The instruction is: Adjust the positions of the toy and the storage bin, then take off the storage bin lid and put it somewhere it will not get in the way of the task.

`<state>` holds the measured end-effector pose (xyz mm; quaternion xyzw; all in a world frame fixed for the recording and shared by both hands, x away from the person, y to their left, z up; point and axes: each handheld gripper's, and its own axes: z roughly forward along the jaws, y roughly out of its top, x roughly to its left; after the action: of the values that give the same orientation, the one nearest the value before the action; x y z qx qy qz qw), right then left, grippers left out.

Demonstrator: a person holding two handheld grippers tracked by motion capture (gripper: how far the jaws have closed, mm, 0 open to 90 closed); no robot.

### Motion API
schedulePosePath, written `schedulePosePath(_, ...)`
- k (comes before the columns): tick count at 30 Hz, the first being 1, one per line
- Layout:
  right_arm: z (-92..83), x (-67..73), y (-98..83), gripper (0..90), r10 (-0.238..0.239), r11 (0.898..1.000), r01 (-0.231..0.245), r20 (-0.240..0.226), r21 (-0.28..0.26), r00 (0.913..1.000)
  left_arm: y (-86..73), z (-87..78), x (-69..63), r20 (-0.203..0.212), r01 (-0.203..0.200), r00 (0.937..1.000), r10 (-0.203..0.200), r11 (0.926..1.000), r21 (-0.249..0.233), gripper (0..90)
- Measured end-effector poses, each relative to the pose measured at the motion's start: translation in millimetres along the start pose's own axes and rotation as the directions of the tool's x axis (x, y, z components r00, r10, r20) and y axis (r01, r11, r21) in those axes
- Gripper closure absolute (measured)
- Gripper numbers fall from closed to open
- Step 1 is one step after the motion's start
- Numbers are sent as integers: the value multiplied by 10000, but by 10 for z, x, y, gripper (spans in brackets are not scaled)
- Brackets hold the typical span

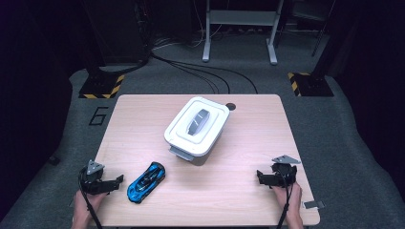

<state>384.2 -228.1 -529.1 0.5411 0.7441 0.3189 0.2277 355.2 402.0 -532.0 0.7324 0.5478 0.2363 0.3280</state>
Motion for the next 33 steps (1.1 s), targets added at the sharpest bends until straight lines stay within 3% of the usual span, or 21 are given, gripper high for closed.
schedulePosePath(3,3,0,0,11,10,10000,-10,41,0,10000,23,10,-4,-95,-31,9999,32,9999,118,74)
schedulePosePath(5,2,0,-2,11,11,10000,-11,60,0,10000,93,-7,-10,-276,35,9996,-19,9982,601,78)
schedulePosePath(9,1,-1,-3,10,8,10000,-8,69,-1,10000,296,-160,-48,227,384,9990,-388,9991,175,9)
schedulePosePath(13,2,-1,-3,9,11,10000,-11,69,-1,10000,602,-297,-169,464,-5,9989,6,10000,-30,2)
schedulePosePath(19,2,-3,-3,10,36,10000,-36,59,-7,10000,1088,-387,-457,736,-641,9950,673,9970,-440,2)
schedulePosePath(26,5,-2,0,8,127,9999,-127,129,-2,9998,1543,-337,-856,1170,-1381,9824,1455,9880,-687,2)
schedulePosePath(33,7,-5,2,8,161,9999,-161,104,-5,9998,1865,-188,-1235,1648,-2008,9638,2098,9772,-697,0)
